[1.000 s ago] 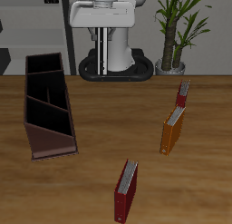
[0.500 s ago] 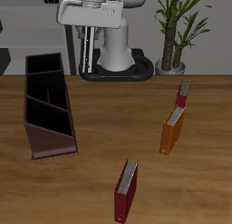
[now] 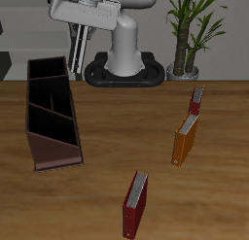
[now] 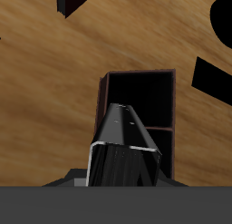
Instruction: Place the striped book into the right desk caddy's back compartment
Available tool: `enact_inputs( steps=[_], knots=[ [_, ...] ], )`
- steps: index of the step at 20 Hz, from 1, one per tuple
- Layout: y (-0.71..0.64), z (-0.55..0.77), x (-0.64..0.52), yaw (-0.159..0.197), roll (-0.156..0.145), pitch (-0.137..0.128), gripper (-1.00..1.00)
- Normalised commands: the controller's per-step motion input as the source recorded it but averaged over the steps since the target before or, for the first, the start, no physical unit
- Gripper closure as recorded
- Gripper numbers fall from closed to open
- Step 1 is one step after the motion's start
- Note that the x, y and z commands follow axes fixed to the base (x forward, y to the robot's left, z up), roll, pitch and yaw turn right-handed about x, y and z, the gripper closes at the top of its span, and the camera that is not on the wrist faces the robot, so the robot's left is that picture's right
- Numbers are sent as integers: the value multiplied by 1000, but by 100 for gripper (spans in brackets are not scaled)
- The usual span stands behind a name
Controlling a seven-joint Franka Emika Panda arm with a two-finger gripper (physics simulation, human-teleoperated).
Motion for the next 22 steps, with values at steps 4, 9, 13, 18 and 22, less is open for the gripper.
enact_inputs(
  steps=[4,9,13,18,22],
  knots=[
    [-252,-5,-156,-4,-66,1,100],
    [-81,6,-103,2,-33,-2,100],
    [-181,28,-118,12,-58,-10,100],
    [-269,20,-98,9,-65,-11,100],
    [-246,-80,1,-23,-60,17,100]
  ],
)
